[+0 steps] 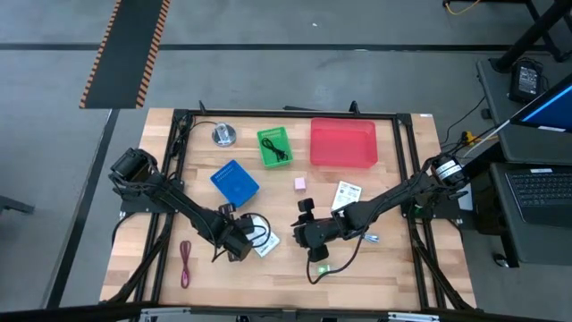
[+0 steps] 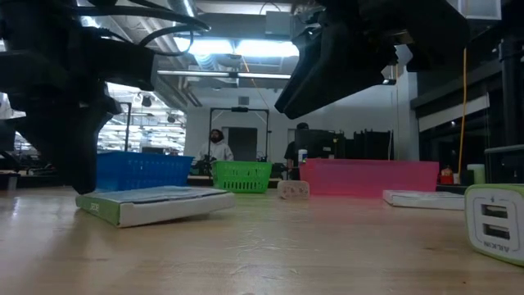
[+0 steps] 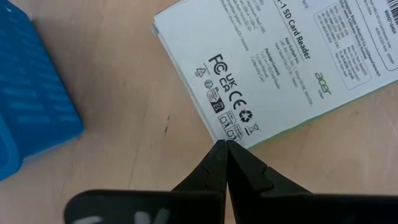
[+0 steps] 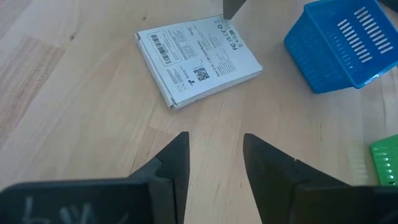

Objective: Pick and place items into bin
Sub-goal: Put the left white card reader box into the pink bin

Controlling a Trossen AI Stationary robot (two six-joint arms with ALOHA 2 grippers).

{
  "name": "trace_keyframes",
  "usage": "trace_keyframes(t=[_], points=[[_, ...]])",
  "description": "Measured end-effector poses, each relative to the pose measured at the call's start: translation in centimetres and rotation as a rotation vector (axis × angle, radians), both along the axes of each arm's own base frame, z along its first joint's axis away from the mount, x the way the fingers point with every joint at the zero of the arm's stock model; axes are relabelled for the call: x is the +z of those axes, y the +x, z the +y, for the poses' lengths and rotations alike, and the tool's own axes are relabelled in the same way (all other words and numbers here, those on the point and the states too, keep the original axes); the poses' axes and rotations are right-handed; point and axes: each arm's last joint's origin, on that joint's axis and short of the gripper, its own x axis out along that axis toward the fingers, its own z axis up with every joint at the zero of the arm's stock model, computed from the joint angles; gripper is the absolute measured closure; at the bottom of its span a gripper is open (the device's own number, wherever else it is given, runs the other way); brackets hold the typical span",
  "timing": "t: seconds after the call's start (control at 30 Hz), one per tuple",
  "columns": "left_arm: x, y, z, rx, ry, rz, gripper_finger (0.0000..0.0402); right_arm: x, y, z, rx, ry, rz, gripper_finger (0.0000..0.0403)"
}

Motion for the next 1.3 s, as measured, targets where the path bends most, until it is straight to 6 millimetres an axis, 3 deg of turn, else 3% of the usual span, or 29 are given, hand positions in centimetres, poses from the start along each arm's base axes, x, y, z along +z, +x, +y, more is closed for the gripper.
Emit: trace_keyframes(t=[0.57, 1.0, 1.3], points=[[-0.3, 0.1, -0.1, -0.015, -0.004, 0.013, 0.04, 0.0, 0.0, 0.0, 0.0, 0.0, 0.0, 0.0273], [0.9, 0.5, -0.6, -0.037, -0.004, 0.001, 0.04, 0.0, 0.0, 0.0, -0.019, 0.018, -0.001, 0.0273], [-0.1, 0.2, -0.5, -0.035, -0.027, -0.016, 0.04, 0.0, 0.0, 0.0, -0.018, 0.018, 0.0, 0.0273]])
